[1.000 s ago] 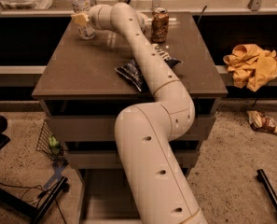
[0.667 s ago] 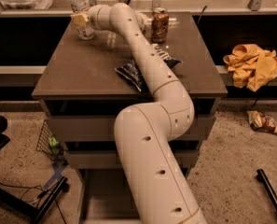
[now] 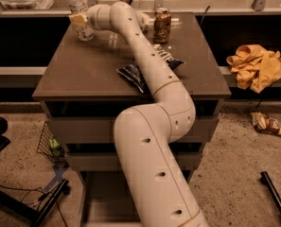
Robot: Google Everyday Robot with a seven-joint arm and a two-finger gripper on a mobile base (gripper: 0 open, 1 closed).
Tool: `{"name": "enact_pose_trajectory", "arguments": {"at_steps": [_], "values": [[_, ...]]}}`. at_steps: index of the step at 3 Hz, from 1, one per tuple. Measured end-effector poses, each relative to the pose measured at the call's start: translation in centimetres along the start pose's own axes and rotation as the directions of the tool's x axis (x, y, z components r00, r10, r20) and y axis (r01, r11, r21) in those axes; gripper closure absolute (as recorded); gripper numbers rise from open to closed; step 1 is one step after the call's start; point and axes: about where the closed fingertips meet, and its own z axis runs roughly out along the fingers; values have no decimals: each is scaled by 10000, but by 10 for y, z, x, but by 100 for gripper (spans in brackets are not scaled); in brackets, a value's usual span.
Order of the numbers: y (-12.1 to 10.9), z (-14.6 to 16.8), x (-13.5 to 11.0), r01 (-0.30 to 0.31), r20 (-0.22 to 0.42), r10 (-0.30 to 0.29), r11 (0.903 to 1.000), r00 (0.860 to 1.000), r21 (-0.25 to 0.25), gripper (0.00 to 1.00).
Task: Place blue plastic bottle into bottom drawer
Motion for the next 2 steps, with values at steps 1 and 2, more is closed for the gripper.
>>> {"name": "enact_pose_trajectory", "arguments": {"at_steps": [1,2], "values": [[10,-13,-21,545,-179,-551,9980,9983,-325,100],[5,-47,-46,783,-211,-792,9961,9966,-417,100]]}}
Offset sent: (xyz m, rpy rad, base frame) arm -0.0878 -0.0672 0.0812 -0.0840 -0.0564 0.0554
